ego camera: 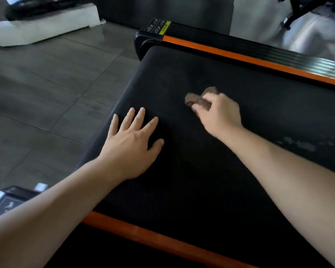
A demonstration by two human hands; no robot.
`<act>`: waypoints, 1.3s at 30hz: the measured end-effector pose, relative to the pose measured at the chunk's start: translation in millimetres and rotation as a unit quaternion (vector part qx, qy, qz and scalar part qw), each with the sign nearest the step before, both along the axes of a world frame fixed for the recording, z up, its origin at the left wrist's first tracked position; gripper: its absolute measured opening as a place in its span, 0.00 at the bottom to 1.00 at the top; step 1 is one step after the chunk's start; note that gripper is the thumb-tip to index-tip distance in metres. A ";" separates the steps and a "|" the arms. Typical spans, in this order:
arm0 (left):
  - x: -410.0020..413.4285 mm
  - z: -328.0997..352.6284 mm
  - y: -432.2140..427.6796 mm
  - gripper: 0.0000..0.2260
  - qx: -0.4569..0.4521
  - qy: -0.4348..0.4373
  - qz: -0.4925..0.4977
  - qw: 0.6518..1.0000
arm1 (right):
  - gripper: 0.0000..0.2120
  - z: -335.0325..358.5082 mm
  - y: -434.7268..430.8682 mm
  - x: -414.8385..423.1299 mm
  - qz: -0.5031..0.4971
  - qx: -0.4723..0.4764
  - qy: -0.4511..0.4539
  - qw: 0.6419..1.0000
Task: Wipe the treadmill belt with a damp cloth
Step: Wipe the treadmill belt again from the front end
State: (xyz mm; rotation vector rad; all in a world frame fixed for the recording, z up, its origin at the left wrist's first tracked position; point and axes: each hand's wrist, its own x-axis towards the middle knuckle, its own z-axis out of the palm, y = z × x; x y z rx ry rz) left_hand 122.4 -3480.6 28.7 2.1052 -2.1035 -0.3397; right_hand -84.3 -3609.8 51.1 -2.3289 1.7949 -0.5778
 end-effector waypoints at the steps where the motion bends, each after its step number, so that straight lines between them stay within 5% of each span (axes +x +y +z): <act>1: -1.0 -0.6 11.1 0.34 0.000 -0.009 -0.005 1.000 | 0.11 -1.4 0.6 4.0 -0.033 -0.006 -0.014 0.999; 5: 9.7 -2.1 20.4 0.38 0.011 -0.017 -0.029 0.999 | 0.13 -11.7 72.0 22.2 0.051 -0.007 -0.028 0.998; 8: 12.7 -2.0 16.5 0.30 0.017 0.006 -0.029 0.999 | 0.11 -7.0 99.0 6.6 0.139 0.020 -0.018 0.990; 13: 10.8 0.2 18.4 0.25 0.020 0.009 -0.029 0.999 | 0.12 -1.1 67.3 -3.5 -0.009 0.005 -0.009 1.000; 19: 12.5 -3.2 16.3 0.25 0.011 0.011 -0.030 0.999 | 0.12 1.7 146.2 -2.9 0.197 0.047 -0.013 0.979; 24: 11.2 -2.2 18.5 0.24 0.009 0.015 -0.027 0.999 | 0.13 -2.9 99.9 -25.2 0.016 0.012 0.001 1.000; 30: 2.4 -4.9 18.1 0.26 0.014 -0.039 -0.009 0.999 | 0.15 3.7 166.3 -33.1 0.211 0.053 -0.010 0.976; 35: -2.4 -0.5 18.9 0.29 0.030 -0.041 -0.001 0.999 | 0.14 4.9 77.5 -55.6 -0.029 0.012 0.020 0.999; 39: -20.7 0.4 11.6 0.28 0.041 -0.031 0.039 0.998 | 0.12 1.3 119.3 -53.6 0.073 0.034 -0.024 0.996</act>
